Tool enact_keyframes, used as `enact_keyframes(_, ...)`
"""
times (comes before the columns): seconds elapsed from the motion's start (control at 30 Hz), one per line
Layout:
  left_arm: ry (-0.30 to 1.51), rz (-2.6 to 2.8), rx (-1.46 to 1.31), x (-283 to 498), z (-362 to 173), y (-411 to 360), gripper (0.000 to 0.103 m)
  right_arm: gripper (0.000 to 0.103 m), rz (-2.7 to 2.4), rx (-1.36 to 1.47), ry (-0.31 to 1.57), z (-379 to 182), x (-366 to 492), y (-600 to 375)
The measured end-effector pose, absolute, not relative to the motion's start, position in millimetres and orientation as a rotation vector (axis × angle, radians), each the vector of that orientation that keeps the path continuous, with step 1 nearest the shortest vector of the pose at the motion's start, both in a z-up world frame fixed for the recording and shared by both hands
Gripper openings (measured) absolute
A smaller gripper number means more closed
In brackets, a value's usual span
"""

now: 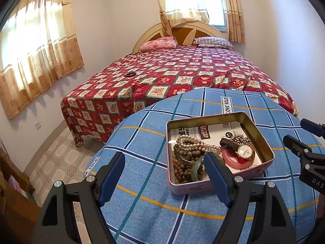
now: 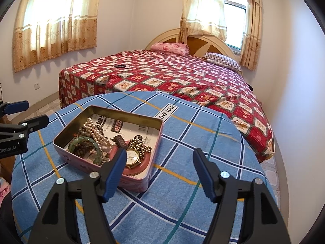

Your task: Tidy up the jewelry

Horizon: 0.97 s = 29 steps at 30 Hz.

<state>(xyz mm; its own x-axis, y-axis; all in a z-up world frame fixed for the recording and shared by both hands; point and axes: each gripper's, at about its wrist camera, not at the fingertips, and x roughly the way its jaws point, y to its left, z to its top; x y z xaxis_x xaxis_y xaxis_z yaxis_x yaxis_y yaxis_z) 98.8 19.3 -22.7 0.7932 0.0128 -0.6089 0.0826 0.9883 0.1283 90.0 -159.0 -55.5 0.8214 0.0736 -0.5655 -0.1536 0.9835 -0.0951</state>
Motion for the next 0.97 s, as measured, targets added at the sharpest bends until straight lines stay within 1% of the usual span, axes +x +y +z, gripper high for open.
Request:
enact_keyframes(0.37, 0.645, -0.037, 0.13, 97.3, -17.1, 23.2, 0.08, 0.073, 0.111, -0.143, 0.582, -53.3, 89.8, -159.2)
enact_keyframes(0.63, 0.643, -0.013, 0.168, 97.7, -19.8, 18.3, 0.08, 0.074, 0.113, -0.142, 0.585, -54.0, 88.8, -159.2)
enact_keyframes(0.73, 0.636, -0.018, 0.18, 96.3, -21.4, 16.3, 0.08, 0.076, 0.111, -0.144, 0.586, -55.0, 88.3, -159.0)
enact_keyframes(0.97, 0.639, -0.03, 0.181, 95.5, -23.5, 15.2, 0.08, 0.076, 0.107, -0.141, 0.596, -61.7, 87.7, -161.5)
